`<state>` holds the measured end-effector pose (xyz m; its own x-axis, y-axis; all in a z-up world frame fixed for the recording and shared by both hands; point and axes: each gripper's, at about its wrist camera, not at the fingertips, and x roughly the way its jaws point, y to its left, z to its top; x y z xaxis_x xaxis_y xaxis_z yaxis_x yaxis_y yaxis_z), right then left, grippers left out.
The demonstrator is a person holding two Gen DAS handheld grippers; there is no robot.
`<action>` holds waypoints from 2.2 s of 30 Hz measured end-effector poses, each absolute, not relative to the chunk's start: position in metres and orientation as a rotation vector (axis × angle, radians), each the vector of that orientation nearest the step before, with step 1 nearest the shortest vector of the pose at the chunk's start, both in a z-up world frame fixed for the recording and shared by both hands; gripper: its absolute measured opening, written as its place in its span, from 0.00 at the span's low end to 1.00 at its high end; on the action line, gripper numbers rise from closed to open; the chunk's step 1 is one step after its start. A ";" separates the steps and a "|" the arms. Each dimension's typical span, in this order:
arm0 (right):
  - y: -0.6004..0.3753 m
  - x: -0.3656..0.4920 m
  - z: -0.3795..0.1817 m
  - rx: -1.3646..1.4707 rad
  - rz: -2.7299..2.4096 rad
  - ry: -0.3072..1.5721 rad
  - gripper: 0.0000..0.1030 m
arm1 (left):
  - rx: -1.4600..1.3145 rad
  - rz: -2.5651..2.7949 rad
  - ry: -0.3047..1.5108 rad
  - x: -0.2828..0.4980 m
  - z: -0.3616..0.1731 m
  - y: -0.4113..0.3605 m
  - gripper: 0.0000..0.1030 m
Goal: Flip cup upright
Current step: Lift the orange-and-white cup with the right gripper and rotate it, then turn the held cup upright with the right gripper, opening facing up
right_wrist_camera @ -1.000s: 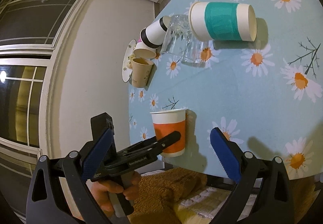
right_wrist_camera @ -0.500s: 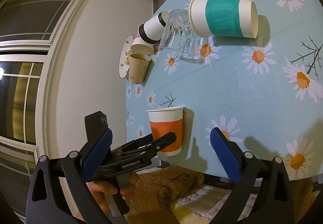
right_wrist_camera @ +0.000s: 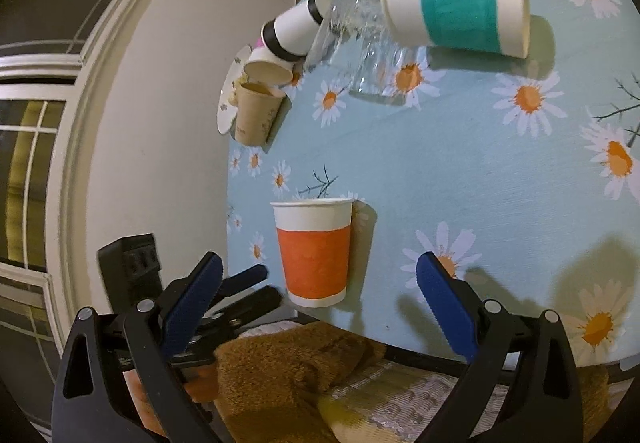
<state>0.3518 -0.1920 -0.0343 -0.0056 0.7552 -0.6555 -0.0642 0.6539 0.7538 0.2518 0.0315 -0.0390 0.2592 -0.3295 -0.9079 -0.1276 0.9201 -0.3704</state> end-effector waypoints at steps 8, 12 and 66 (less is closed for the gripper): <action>-0.162 0.349 -0.052 0.565 0.663 1.480 0.94 | -0.527 -0.137 1.198 0.216 -0.030 0.076 0.82; -0.137 0.345 -0.051 0.463 0.659 1.484 0.87 | -0.551 -0.108 1.124 0.206 -0.027 0.091 0.82; -0.078 0.302 -0.012 0.063 0.455 1.198 0.64 | -0.682 -0.133 0.983 0.181 -0.055 0.142 0.82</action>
